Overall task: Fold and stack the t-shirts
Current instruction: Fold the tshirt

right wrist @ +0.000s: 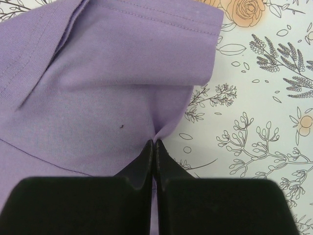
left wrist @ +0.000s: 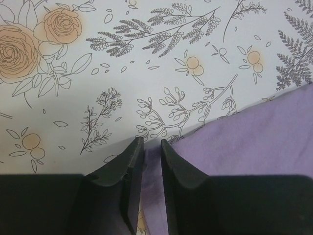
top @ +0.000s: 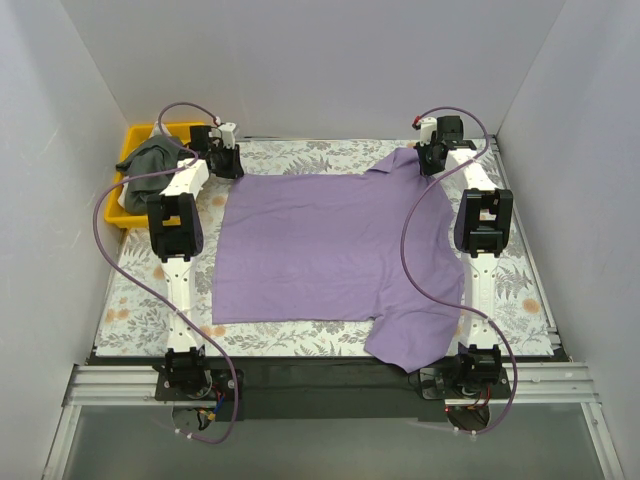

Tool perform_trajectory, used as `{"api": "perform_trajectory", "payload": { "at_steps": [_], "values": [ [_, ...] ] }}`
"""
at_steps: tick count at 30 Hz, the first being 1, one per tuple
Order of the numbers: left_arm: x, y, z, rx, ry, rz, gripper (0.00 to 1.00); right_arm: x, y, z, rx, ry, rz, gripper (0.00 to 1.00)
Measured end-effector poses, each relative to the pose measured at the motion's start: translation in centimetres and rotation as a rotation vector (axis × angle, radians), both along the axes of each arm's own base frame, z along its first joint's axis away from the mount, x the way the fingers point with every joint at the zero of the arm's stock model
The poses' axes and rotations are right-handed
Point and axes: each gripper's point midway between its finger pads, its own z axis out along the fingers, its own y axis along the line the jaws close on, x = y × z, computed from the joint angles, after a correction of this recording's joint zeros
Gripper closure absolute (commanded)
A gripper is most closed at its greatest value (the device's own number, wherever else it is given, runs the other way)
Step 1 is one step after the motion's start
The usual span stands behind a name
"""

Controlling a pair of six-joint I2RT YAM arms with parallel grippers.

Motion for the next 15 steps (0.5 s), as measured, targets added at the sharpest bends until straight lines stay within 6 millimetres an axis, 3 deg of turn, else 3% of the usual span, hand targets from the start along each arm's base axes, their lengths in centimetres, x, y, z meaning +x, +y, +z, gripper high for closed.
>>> {"api": "perform_trajectory", "payload": {
  "at_steps": [6,7,8,12,15],
  "values": [
    [-0.03,-0.07,-0.01,-0.005,0.003,0.003,0.67,0.00,0.00,0.00,-0.001,-0.001,0.002,0.99],
    [-0.02,-0.05,-0.01,-0.006,0.004,0.006,0.69,0.00,0.00,0.00,-0.001,-0.001,0.002,0.99],
    [-0.01,-0.04,-0.01,-0.006,0.004,0.008,0.80,0.00,0.00,0.00,-0.001,-0.001,0.002,0.99],
    [0.02,0.23,-0.03,-0.004,0.008,0.022,0.98,0.01,-0.01,0.00,-0.002,-0.001,0.003,0.99],
    [0.05,0.49,-0.05,-0.003,0.009,0.031,1.00,0.01,-0.01,0.02,-0.002,-0.001,0.003,0.99]
  ]
}}
